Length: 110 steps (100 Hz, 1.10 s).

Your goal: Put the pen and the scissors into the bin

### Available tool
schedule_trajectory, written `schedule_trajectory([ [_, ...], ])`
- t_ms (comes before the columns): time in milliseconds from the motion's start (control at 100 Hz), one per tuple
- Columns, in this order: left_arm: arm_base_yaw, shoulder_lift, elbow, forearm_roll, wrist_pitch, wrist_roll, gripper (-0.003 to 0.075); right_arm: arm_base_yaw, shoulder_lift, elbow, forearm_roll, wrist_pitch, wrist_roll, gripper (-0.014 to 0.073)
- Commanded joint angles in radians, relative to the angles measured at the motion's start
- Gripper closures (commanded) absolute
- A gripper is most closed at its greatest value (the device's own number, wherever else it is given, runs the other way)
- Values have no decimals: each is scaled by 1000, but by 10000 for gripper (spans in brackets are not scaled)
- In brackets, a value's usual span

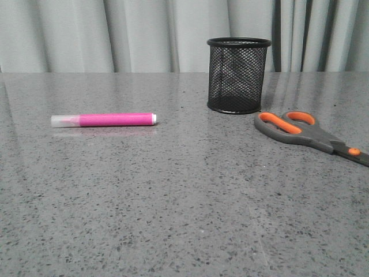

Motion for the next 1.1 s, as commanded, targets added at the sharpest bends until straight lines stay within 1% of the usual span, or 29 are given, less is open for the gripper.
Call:
schedule_trajectory([
  [0,1,-33,45,-5,-72,-12,739,-7,-19,13,-3,-74,-4,670],
  [1090,1,-33,45,-5,-80,-12,739,-7,-19,13,-3,-93,-4,670],
])
